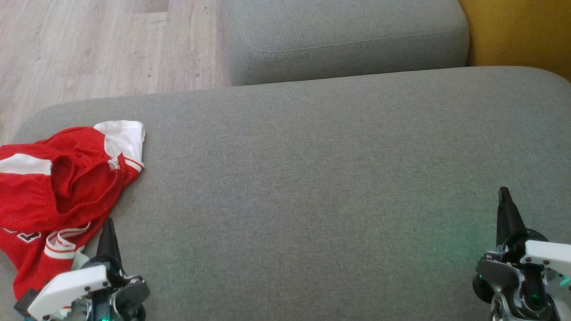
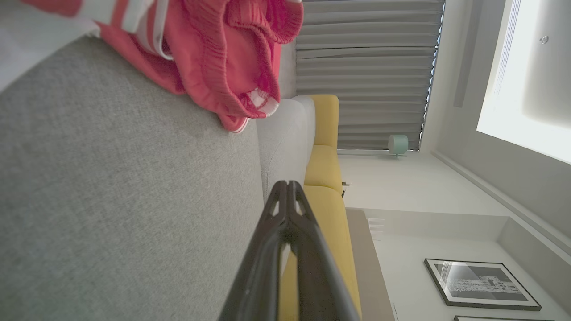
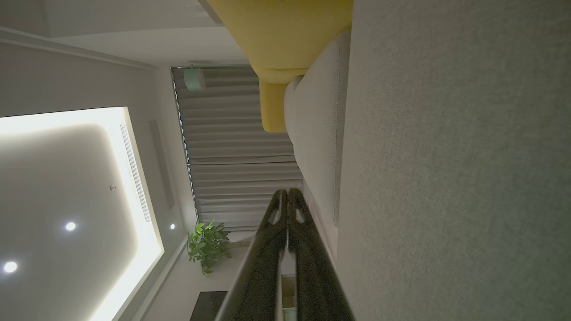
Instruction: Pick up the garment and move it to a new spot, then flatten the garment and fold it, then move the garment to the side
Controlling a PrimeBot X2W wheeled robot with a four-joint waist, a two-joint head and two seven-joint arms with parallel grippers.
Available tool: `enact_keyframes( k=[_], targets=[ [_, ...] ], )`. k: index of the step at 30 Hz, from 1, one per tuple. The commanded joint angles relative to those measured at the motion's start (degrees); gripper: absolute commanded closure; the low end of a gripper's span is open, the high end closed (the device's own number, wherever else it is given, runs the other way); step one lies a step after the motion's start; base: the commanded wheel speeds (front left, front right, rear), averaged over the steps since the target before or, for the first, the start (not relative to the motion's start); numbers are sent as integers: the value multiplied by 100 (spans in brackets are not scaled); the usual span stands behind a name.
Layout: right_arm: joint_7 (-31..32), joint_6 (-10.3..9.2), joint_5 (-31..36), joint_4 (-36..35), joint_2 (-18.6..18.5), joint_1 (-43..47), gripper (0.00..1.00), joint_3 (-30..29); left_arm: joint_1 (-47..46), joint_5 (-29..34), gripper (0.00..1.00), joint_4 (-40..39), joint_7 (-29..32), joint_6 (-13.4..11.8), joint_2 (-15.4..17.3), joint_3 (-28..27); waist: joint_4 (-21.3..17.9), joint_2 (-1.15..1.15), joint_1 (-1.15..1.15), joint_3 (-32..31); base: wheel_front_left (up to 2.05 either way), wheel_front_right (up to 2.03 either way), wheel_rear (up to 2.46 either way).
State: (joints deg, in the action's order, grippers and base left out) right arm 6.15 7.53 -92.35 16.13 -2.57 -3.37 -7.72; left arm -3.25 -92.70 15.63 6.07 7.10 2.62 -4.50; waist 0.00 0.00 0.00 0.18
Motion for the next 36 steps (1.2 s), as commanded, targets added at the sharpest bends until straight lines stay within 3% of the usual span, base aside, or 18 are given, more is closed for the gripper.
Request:
enact_keyframes(
  k=[1, 7, 8, 20, 36],
  targets=[
    [32, -4, 16, -211, -31, -281, 100, 122, -293, 51, 100, -160, 40, 39, 26, -200, 0, 0, 0, 0, 0, 0, 0],
    [32, -4, 16, -211, -31, -281, 100, 122, -293, 51, 100, -160, 40, 39, 26, -200, 0, 0, 0, 0, 0, 0, 0],
    [0, 0, -2, 25, 2, 3, 0, 3, 3, -1, 0, 21, -5, -5, -1, 5, 0, 0, 0, 0, 0, 0, 0],
    [-156, 0, 174, 247, -2, 65, 0, 285, 102, 312, 0, 199, -159, -2, -5, 100, 6, 0, 0, 17, 0, 0, 0],
    [-427, -1, 1800, 183, 12, 8, 0, 499, 106, 1593, 0, -127, -428, -122, -1, 199, 47, 0, 0, 25, 0, 0, 0]
  ],
)
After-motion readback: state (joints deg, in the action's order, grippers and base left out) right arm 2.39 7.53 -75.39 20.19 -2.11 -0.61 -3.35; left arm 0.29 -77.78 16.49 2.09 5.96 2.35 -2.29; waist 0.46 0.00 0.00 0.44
